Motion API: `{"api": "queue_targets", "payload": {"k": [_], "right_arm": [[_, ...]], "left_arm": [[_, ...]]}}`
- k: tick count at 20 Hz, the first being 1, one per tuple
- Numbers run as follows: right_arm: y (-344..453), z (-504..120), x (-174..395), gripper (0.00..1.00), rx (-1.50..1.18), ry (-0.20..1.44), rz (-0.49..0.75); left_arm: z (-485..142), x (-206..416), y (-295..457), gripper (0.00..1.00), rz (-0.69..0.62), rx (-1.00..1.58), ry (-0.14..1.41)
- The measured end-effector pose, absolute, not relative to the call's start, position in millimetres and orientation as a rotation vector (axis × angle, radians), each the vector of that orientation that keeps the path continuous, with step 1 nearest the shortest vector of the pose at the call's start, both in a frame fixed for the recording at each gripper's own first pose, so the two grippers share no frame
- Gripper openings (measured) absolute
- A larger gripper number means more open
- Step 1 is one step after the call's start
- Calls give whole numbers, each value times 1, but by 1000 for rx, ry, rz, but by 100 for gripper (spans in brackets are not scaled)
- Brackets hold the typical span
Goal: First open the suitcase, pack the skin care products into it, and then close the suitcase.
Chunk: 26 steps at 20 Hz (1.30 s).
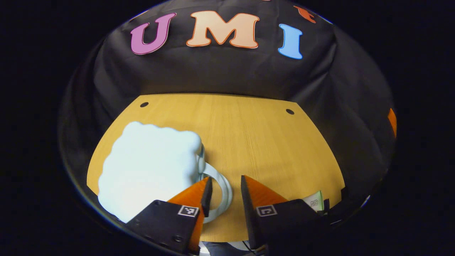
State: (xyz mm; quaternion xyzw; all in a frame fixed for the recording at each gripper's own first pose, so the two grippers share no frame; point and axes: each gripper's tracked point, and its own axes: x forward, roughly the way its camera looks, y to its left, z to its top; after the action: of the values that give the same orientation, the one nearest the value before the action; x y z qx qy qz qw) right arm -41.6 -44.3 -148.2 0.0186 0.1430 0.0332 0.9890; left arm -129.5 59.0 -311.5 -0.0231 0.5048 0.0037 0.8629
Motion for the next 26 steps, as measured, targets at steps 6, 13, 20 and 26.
{"api": "queue_targets", "payload": {"k": [6,13,20,26], "right_arm": [[-60,-150,-43,98,1,296,26],[-75,-159,-44,98,-36,324,-9],[-75,-161,-41,98,-68,323,-17],[-67,-149,-44,98,-118,305,-29]], "left_arm": [[-359,-143,54,73,-4,-62,1158],[-397,-152,50,76,5,-104,1265],[-418,-150,50,69,24,-174,1328],[-425,-156,64,33,53,-233,1359]]}}
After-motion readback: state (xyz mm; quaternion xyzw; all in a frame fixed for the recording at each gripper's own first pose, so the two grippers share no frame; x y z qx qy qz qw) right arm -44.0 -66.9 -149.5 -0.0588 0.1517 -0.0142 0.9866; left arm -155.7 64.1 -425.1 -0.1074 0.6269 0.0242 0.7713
